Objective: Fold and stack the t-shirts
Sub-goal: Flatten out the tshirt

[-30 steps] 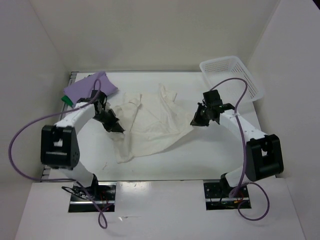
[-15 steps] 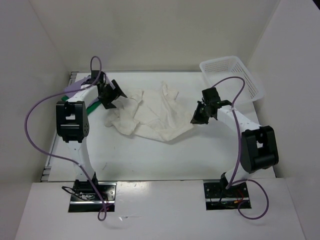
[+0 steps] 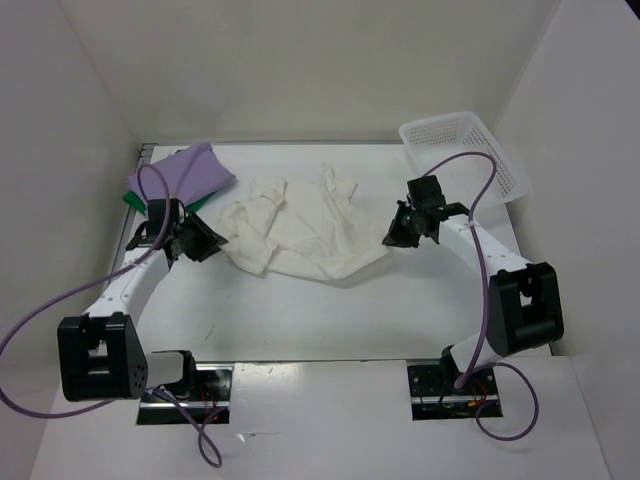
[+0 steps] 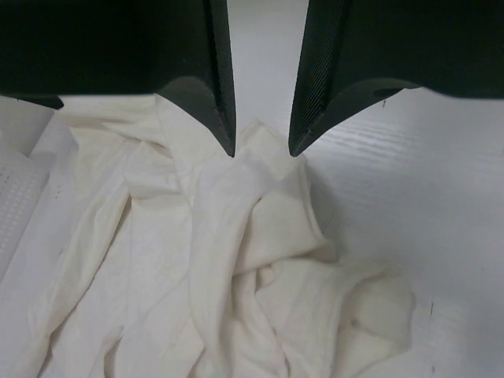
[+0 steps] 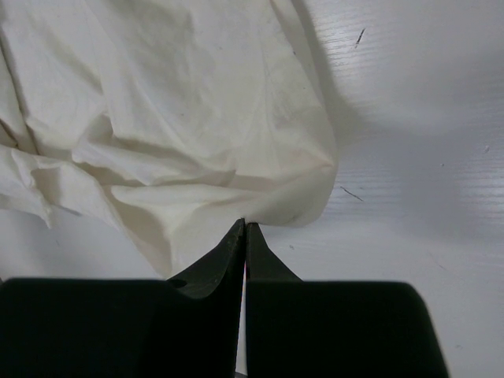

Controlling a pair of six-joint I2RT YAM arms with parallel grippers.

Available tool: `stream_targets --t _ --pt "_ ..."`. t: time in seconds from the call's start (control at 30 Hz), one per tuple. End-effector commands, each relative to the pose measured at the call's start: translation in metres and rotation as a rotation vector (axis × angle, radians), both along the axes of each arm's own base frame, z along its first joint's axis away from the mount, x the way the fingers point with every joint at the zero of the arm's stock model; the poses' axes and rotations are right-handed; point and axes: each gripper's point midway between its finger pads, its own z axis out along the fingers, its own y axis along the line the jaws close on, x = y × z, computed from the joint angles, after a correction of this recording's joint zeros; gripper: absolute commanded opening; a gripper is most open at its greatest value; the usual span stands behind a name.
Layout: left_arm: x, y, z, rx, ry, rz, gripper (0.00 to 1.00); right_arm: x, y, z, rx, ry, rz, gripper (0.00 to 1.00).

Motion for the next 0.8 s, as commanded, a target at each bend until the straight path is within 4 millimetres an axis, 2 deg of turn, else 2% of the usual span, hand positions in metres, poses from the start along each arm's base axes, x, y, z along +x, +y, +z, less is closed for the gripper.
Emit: stream_targets --t 0.0,0.1,0.17,0.3,0.4,0.63,0.7,0.77 --pt "-0.001 -0.009 0.002 -0.058 -0.04 0.003 0.4 0.005 0.004 0.017 0.011 -0.075 0.006 0.02" --pt "0.002 -0.007 -0.015 -0.051 -0.029 0.011 0.4 0.003 0.009 0.018 0.018 -0.073 0.022 0.02" --pt "0.007 -0.007 -0.019 -0.058 -0.037 0.019 0.45 0.003 0.009 0.021 0.021 -0.082 0.022 0.02" --pt "0.018 -0.006 -0.032 -0.075 -0.017 0.036 0.45 -0.001 0.009 0.02 0.024 -0.072 0.015 0.02" --pt "0.022 0.0 -0.039 -0.044 0.018 0.053 0.45 -0.001 0.008 0.027 0.028 -0.091 0.015 0.02" --pt "0.034 -0.004 -0.047 -0.082 0.015 0.059 0.46 -0.006 0.009 0.023 0.038 -0.078 0.013 0.02" --pt "0.041 -0.006 -0.046 -0.097 0.004 0.057 0.41 -0.007 0.01 0.027 0.048 -0.085 0.018 0.02" --pt "0.043 -0.008 -0.041 -0.107 -0.007 0.047 0.19 -0.007 0.01 0.027 0.048 -0.085 0.018 0.02"
